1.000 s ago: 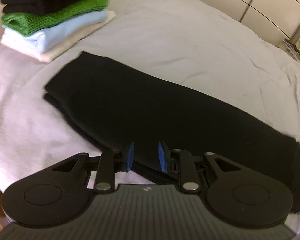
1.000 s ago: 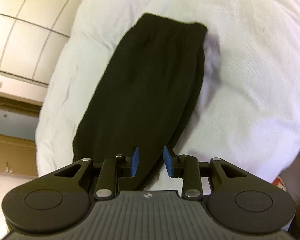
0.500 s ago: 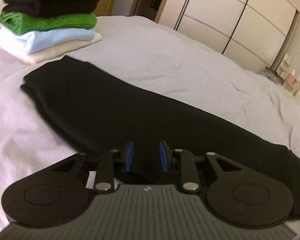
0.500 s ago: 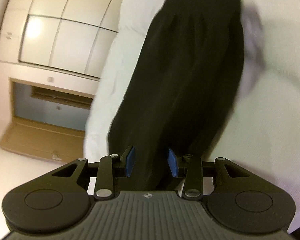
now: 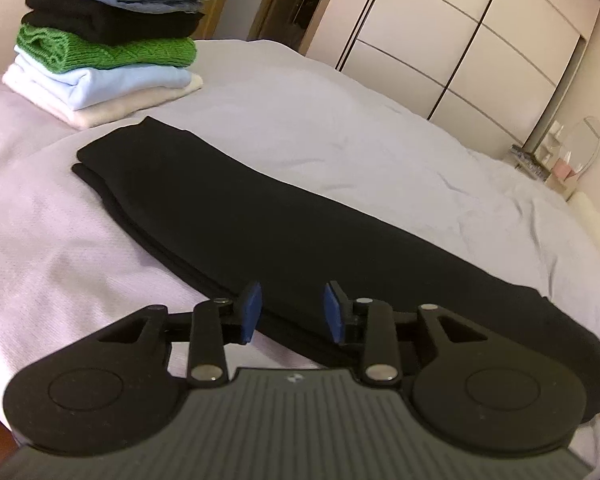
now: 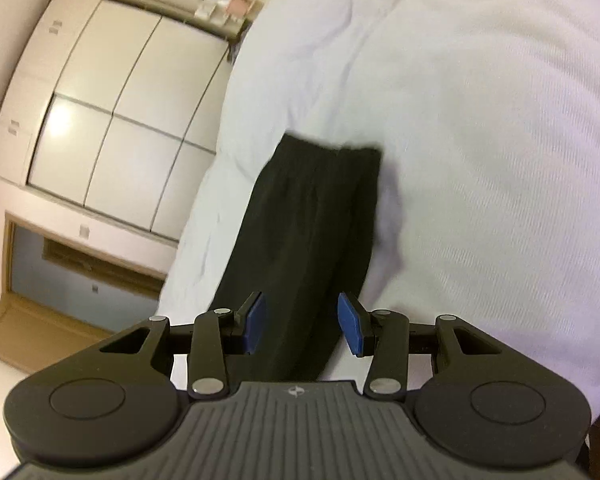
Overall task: Fold clothes
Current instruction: 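Release both grippers and smooth the folded trousers flat on the bed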
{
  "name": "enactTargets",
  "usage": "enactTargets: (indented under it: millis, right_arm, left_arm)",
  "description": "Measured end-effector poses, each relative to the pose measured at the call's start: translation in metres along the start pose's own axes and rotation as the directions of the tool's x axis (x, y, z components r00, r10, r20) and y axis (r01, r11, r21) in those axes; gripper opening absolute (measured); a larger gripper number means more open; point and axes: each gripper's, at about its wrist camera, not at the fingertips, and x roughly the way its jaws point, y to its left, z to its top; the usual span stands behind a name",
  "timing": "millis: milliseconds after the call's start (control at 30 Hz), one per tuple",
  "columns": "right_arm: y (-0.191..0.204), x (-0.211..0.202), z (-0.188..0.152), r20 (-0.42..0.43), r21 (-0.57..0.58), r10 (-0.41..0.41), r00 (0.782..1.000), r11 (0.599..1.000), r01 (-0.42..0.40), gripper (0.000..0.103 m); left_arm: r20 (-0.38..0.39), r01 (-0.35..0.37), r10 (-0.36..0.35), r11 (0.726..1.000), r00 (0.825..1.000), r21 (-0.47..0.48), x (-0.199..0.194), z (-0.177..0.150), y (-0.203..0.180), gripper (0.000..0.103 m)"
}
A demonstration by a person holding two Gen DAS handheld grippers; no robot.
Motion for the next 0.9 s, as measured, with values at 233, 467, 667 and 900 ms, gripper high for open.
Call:
enactTargets:
  millis: [233, 467, 667, 900]
  right_arm:
    - [-0.024, 0.019, 0.003, -0.027, 0.063, 0.046, 0.999, 0.997, -0.045, 0.034]
    - [-0.024, 0.026, 0.006, -0.040, 0.028, 0.016, 0.999, 0.999, -0.015, 0.004]
    - [-0.009, -0.029, 0.012, 0.032, -0.127, -0.027, 0.999, 0.991, 0.031, 0.002]
    - [-0.007, -0.029, 0.004, 0.060, -0.182, -0.171, 0.983, 0.967, 0.179, 0.031]
  left_arm:
    - [-0.081, 0.099, -0.092, 0.992, 0.992, 0.076, 0.029, -0.004, -0.045, 0.032]
    - [-0.149, 0.151, -0.124, 0.971, 0.981, 0.186, 0.056, -0.012, -0.078, 0.033]
    - [-0.177, 0.106, -0.070, 0.974, 0.982, 0.201, 0.068, -0.017, -0.066, 0.033]
    - [-0.155, 0.052, -0.017, 0.974, 0.988, 0.222, 0.058, -0.021, -0.058, 0.033]
